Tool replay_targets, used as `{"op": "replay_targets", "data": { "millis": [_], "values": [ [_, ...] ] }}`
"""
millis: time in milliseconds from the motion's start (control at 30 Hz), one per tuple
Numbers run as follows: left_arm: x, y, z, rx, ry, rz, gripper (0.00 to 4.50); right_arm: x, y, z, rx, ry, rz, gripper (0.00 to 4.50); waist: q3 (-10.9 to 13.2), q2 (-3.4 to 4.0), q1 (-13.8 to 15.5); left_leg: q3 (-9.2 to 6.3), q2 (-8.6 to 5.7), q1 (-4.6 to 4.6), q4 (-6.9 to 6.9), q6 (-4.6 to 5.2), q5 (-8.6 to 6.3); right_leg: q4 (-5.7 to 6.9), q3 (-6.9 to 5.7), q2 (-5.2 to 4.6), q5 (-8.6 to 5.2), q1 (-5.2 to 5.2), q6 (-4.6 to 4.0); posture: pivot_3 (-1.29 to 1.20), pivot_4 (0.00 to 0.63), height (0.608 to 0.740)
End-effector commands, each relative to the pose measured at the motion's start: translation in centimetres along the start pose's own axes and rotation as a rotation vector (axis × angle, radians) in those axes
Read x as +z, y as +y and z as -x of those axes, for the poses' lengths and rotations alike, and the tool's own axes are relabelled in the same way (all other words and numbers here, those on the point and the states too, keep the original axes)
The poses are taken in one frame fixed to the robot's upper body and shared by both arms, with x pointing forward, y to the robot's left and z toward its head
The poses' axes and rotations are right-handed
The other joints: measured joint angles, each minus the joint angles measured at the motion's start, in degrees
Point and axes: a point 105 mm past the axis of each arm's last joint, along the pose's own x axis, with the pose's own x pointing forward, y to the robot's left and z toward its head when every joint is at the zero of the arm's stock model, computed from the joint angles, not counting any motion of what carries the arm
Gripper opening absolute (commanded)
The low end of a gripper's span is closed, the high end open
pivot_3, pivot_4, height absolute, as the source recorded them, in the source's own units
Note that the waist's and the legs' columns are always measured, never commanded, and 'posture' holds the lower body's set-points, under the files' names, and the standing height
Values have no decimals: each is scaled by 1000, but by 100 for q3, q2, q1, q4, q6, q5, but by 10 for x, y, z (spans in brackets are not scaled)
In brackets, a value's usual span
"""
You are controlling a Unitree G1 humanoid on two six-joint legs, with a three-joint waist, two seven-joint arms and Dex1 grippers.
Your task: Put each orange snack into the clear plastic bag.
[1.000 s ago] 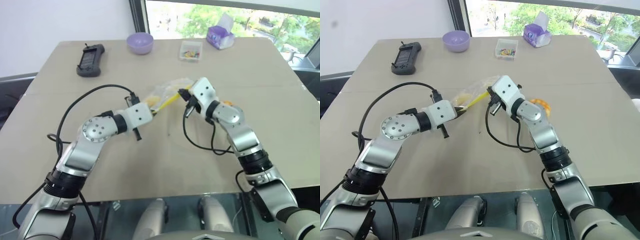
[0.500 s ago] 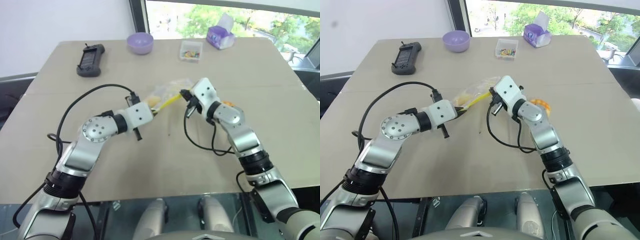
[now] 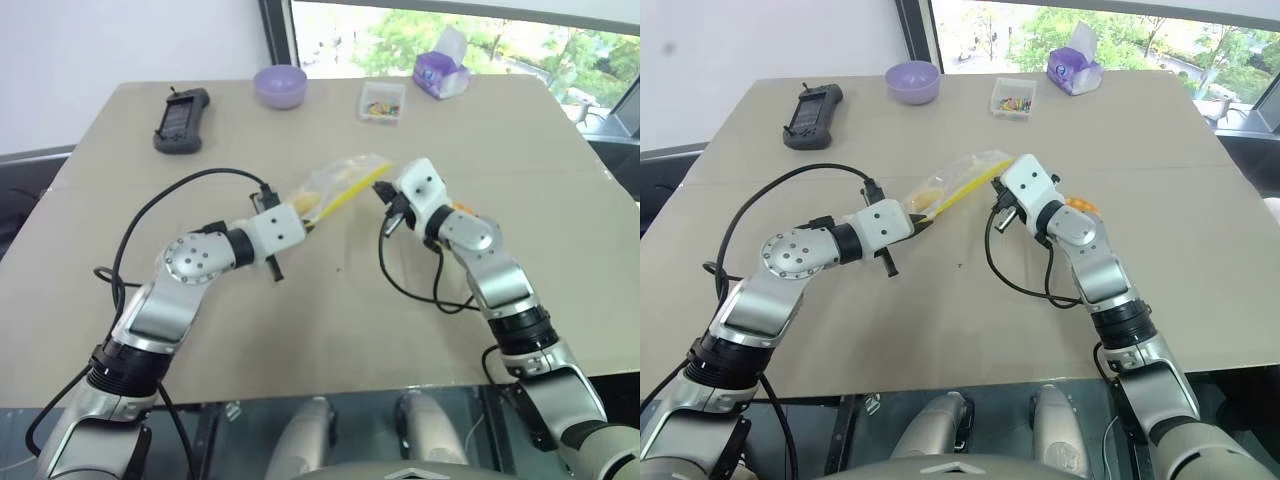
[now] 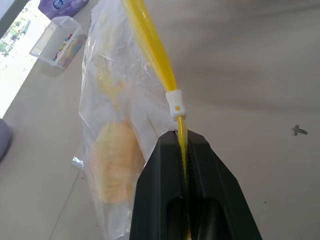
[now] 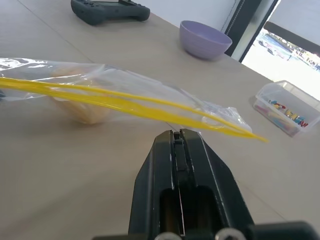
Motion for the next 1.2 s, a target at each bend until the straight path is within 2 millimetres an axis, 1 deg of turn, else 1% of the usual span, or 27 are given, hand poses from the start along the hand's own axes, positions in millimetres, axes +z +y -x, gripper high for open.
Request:
{"op": "replay_targets", "data": {
  "millis": [33, 267, 667, 867, 1200],
  "values": [
    [13, 8, 4, 29, -46, -33, 0, 25, -1, -2, -2, -88, 20, 73, 0, 0, 0, 0, 0, 0, 0, 0, 0, 0, 0, 0, 0, 0, 0, 0, 150, 740],
    [14, 7, 4, 29, -46, -33, 0, 31, 4, -4, 19, -109, 15, 73, 0, 0, 3, 0, 0, 0, 0, 0, 0, 0, 0, -1, 0, 0, 0, 0, 150, 740],
    [15, 6, 5, 21, -47, -33, 0, 40, 6, -2, 43, -154, -30, 73, 0, 0, 0, 0, 0, 0, 0, 0, 0, 0, 0, 0, 0, 0, 0, 0, 150, 740],
    [17, 6, 4, 17, -53, -33, 0, 41, 10, -4, 54, -157, -44, 73, 0, 0, 0, -1, 0, 0, 0, 0, 0, 0, 0, 0, 0, 0, 0, 0, 150, 740],
    [17, 5, 5, 19, -53, -27, 0, 32, 12, -4, 64, -128, -41, 73, 0, 0, 1, -1, 0, 0, 0, 0, 0, 0, 0, 0, 0, 0, 0, 0, 150, 740]
  ]
}}
